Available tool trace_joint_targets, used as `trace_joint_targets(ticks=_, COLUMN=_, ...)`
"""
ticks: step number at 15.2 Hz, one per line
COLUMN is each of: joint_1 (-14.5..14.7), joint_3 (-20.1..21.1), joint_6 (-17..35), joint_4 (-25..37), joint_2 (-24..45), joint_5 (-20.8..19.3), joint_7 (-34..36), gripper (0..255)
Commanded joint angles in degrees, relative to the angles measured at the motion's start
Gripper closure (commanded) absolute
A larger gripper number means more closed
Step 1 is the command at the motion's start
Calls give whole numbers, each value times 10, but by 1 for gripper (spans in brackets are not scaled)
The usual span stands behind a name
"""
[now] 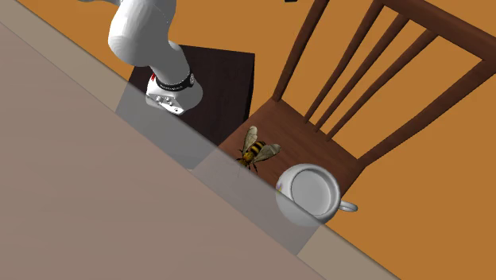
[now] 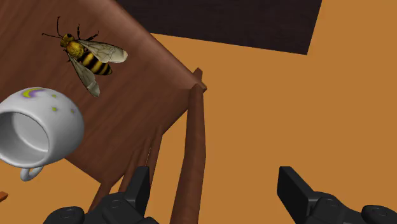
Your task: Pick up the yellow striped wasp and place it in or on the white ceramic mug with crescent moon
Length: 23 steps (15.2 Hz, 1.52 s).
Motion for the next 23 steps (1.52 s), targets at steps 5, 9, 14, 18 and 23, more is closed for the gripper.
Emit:
trace_joint_targets(ticks=5, joint_1=-10, joint_3=-42, joint_6=39, joint_4=-41, joint_2=16, joint_5=-15, joint_7=-44, gripper=0)
trace_joint_targets(ticks=9, joint_1=-20, joint_3=-85, joint_6=79, joint_4=-73, joint_2=45, joint_5=-30, joint_7=-89, gripper=0)
trace_joint_targets(ticks=14, joint_1=-32, joint_3=-139, joint_6=134, joint_4=-100, joint_2=98, joint_5=-47, joint_7=-146, gripper=0)
trace_joint_targets(ticks=18, joint_1=-39, joint_3=-183, joint_6=180, joint_4=-110, joint_2=155, joint_5=-55, joint_7=-194, gripper=0)
trace_joint_targets(ticks=23, joint_1=-43, joint_3=-236, joint_6=237, joint_4=-107, joint_2=244, joint_5=-51, joint_7=-260, gripper=0)
